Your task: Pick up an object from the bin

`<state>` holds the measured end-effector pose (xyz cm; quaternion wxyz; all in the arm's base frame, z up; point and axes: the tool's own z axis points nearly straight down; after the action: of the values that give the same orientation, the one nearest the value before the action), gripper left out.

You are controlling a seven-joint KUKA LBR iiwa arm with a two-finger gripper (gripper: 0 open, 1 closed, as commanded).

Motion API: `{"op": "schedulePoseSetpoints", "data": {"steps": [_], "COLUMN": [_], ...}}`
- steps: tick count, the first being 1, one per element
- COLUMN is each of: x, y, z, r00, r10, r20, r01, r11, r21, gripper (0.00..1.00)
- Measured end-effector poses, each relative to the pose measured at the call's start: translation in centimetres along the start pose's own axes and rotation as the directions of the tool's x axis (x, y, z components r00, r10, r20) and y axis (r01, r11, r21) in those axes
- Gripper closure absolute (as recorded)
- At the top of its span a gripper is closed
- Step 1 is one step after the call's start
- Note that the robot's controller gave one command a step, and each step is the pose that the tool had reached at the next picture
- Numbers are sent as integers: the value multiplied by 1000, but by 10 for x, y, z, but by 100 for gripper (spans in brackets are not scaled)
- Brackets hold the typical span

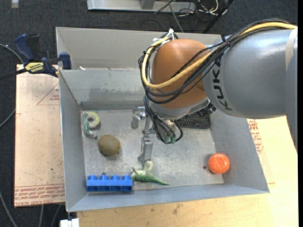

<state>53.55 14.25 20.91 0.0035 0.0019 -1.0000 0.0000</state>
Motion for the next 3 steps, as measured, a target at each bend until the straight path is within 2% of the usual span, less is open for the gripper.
{"op": "schedulePoseSetpoints", "data": {"steps": [1,2,3], "x": [-1,6,-18], "y": [-1,8,54], "z": [-5,39,63], "r00": [1000,997,993], "r10": [3,-71,-118], "r20": [7,12,7], "r01": [-3,71,118], "r11": [1000,997,993], "r21": [-1,-1,1], "gripper": [0,0,0]}}
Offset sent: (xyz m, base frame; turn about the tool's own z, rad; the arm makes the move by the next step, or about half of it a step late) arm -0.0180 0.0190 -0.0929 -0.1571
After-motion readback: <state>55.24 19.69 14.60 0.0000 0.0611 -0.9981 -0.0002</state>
